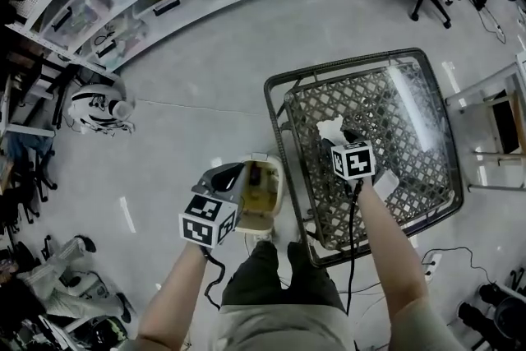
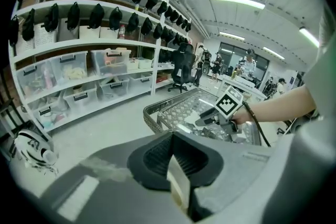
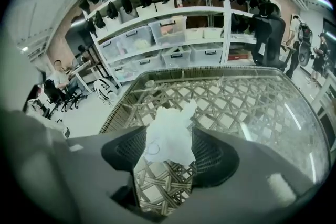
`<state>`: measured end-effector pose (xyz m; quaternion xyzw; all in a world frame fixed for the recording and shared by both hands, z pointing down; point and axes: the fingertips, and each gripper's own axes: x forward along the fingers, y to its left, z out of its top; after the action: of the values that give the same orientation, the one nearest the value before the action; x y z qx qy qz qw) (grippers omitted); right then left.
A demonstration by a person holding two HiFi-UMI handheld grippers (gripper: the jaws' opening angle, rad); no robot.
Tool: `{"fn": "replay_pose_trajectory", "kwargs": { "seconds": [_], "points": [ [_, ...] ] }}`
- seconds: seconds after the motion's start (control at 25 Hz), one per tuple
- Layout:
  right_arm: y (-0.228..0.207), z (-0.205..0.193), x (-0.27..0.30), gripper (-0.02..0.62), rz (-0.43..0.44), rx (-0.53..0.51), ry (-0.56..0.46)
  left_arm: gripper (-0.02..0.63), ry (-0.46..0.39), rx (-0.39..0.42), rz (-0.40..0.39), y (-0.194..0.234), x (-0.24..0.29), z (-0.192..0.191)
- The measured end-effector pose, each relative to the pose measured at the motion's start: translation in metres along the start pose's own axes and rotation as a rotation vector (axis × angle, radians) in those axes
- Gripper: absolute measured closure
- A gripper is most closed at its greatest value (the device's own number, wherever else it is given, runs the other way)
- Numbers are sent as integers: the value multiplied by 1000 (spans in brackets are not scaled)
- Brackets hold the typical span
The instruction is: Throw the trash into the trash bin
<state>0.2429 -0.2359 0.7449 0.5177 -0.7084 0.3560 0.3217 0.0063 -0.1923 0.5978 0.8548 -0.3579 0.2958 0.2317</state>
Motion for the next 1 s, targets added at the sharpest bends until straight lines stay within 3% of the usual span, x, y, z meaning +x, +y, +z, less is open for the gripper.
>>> {"fn": "replay_pose_trajectory", "kwargs": {
  "seconds": [0.12,0.32,0.56,0.8,1.0],
  "points": [
    [-8,-10,12,346,-37,5,37,604,14,-16,-1,5,8,-8],
    [-15,-8,10,534,-66,-6,29,604,27,-37,-1,12,12,-18],
    [22,16,-10,552,9,-31,-33,604,19,-57,13,28,3,-21],
    [108,39,-25,552,154,-91,-85,604,-3,-78,60,57,-25,-26],
    [178,31,-12,552,263,-157,-40,604,-1,-118,108,88,-51,-49]
  ]
}}
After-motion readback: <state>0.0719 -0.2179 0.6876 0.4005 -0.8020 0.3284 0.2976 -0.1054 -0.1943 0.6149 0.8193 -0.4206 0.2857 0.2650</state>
